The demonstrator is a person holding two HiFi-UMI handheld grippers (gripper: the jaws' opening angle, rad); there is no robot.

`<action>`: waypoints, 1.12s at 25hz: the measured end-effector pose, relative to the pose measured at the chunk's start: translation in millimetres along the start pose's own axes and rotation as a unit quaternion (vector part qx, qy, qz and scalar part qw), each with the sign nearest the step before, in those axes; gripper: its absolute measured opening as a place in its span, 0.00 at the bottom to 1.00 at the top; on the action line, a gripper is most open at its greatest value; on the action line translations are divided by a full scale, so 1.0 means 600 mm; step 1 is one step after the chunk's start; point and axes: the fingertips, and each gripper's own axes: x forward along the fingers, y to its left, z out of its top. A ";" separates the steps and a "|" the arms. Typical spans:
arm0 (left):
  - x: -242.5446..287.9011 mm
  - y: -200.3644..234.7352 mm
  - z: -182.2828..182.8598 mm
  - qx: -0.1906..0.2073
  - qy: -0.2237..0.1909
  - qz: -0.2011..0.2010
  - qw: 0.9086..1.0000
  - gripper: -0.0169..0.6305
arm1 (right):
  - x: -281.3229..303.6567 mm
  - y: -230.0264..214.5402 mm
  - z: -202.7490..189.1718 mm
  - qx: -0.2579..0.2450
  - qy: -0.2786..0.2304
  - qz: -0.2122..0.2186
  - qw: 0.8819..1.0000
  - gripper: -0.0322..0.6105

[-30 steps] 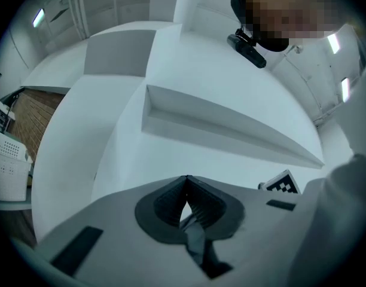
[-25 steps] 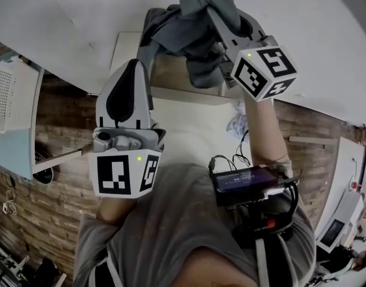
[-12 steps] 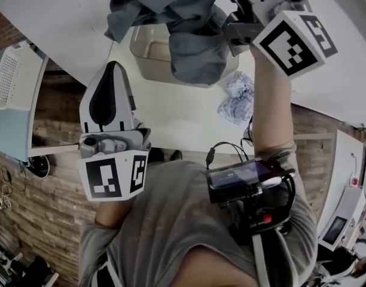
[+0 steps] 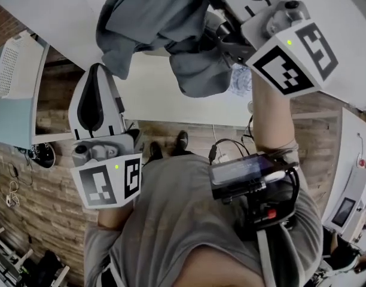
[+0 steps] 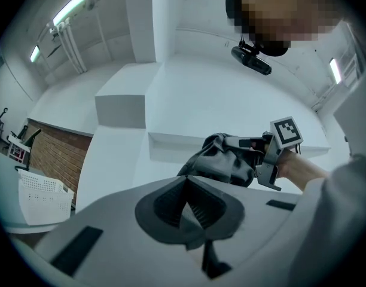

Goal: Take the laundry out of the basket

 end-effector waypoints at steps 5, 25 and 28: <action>-0.031 0.024 0.006 0.000 0.005 -0.011 1.000 0.04 | -0.012 0.044 -0.052 0.020 0.019 -0.006 1.000 0.13; -0.067 0.136 -0.054 0.024 0.054 -0.051 0.997 0.04 | 0.017 0.186 -0.475 0.115 0.133 -0.080 0.981 0.13; -0.061 0.144 -0.063 0.025 0.057 -0.049 0.997 0.04 | 0.012 0.188 -0.524 0.133 0.143 -0.086 0.977 0.13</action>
